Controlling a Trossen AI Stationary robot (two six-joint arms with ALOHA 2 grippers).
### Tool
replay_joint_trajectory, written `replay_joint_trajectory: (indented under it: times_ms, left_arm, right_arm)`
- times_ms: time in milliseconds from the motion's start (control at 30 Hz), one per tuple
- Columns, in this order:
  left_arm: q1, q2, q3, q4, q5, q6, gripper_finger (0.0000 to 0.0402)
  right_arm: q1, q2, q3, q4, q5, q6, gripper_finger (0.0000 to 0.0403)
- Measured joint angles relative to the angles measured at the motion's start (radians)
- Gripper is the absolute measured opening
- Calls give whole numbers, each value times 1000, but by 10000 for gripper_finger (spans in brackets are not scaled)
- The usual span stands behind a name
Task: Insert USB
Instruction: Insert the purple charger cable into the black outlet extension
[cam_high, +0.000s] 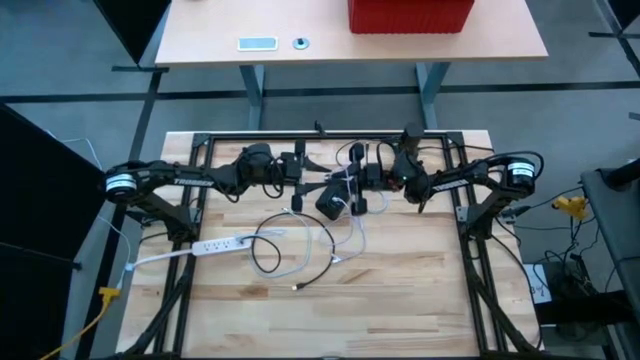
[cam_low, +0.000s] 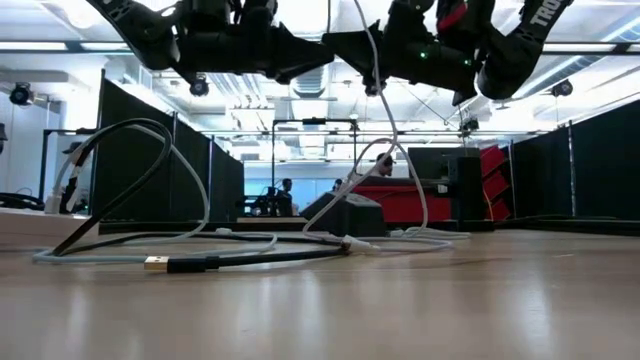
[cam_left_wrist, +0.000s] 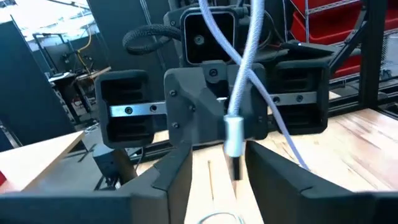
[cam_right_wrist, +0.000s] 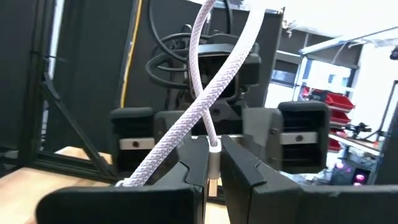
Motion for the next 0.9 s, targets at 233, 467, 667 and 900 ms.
replay_joint_trajectory:
  times_ms: [233, 467, 667, 900]
  left_arm:
    - [0, -1, 0, -6, -2, 26, 23]
    - [0, -2, 0, -11, -3, 16, 7]
    - [0, -2, 0, -19, -11, 16, 7]
    - [0, -2, 0, -23, -41, 16, 7]
  right_arm:
    - [0, -2, 0, 1, 7, -19, 14]
    - [0, -11, 0, -8, 19, -1, 28]
    - [0, -22, 3, -26, 23, 16, 89]
    - [2, -23, 49, -116, 16, 7, 104]
